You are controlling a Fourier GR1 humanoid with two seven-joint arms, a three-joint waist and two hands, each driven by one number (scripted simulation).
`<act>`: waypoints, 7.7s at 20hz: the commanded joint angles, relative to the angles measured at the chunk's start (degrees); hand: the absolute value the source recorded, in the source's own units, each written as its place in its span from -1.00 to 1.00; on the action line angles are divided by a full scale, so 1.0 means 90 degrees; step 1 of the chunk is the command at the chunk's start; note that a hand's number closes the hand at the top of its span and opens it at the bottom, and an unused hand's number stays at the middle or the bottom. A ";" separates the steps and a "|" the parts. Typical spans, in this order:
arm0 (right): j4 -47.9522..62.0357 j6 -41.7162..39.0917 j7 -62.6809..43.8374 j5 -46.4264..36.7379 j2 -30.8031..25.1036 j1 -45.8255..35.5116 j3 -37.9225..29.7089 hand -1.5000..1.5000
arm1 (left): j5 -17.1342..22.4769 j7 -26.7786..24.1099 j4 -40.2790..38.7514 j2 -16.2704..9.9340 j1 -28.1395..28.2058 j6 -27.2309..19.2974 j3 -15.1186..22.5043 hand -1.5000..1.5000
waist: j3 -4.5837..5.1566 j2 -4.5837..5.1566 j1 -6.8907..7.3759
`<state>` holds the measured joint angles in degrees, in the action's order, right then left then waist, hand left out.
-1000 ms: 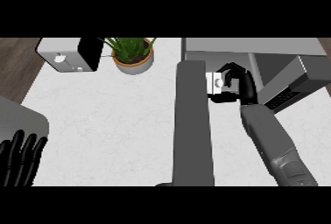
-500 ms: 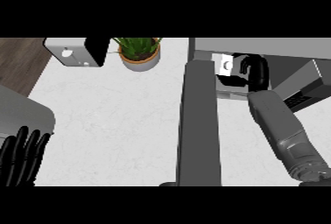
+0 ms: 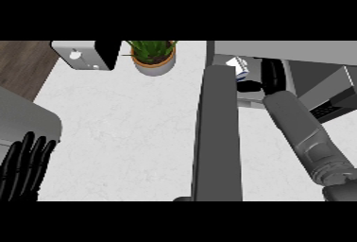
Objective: Pick up the milk, place it into the microwave and close the microwave
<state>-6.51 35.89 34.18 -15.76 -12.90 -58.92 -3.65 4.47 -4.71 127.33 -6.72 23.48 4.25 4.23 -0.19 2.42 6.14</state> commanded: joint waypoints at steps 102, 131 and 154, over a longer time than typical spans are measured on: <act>-0.5772 -0.6535 0.2274 0.2816 -0.0254 0.8049 -0.0415 -1.00 | -0.1581 0.0818 -0.4044 0.0739 -0.3585 0.0553 0.3200 1.00 | 0.0027 -0.0268 -0.0820; -0.9402 -0.6811 0.0955 0.4132 -0.0975 0.8540 0.0649 -1.00 | 0.1929 -0.0274 -0.7236 0.0746 -0.7035 -0.3758 0.4998 1.00 | 0.0060 -0.0032 -0.2117; -1.0708 -0.7232 0.0162 0.5090 -0.1662 0.8847 0.0750 -1.00 | 0.3768 -0.1526 -0.8960 0.0746 -0.8534 -0.4021 0.3793 1.00 | 0.0045 0.0244 -0.2968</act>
<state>-101.73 -27.33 34.99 28.93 -26.97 20.31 3.51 36.73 -16.98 50.41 -0.06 -49.89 -32.92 40.23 0.25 4.08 -19.35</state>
